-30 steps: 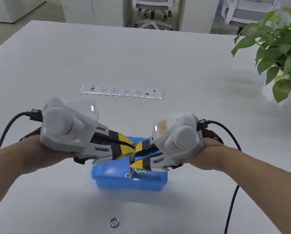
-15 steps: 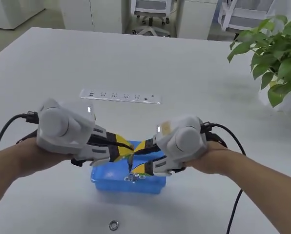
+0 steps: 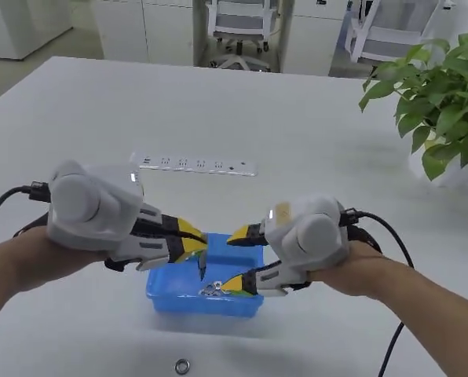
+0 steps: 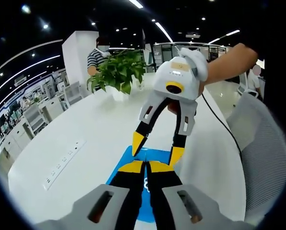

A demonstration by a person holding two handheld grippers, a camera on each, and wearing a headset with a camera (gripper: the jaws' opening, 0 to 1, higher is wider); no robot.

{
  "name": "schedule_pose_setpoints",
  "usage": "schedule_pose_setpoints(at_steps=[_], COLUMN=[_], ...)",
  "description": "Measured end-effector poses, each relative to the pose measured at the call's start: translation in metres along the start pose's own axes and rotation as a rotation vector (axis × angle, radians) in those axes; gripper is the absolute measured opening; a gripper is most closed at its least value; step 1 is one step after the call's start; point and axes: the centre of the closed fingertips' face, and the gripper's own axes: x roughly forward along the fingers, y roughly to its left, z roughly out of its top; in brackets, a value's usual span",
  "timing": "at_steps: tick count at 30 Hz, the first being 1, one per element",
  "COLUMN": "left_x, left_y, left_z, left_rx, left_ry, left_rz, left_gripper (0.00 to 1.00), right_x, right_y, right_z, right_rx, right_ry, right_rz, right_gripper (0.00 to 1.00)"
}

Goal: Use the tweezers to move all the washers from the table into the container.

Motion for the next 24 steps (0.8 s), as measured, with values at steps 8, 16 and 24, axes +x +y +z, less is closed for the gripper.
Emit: schedule_pose_setpoints(at_steps=[8, 16, 24], left_x=[-0.011, -0.02, -0.027], left_y=[-0.006, -0.016, -0.025], left_z=[0.006, 0.009, 0.008], left_rx=[-0.005, -0.013, -0.029], left_ry=[-0.006, -0.015, -0.018], left_rz=[0.013, 0.026, 0.035], left_gripper=[0.06, 0.06, 0.06], right_x=[-0.015, -0.025, -0.031], right_y=[0.001, 0.009, 0.019], right_z=[-0.008, -0.014, -0.019], right_rx=[0.073, 0.145, 0.213], right_ry=[0.002, -0.006, -0.019], right_rz=[-0.073, -0.104, -0.122], right_gripper=[0.57, 0.65, 0.75])
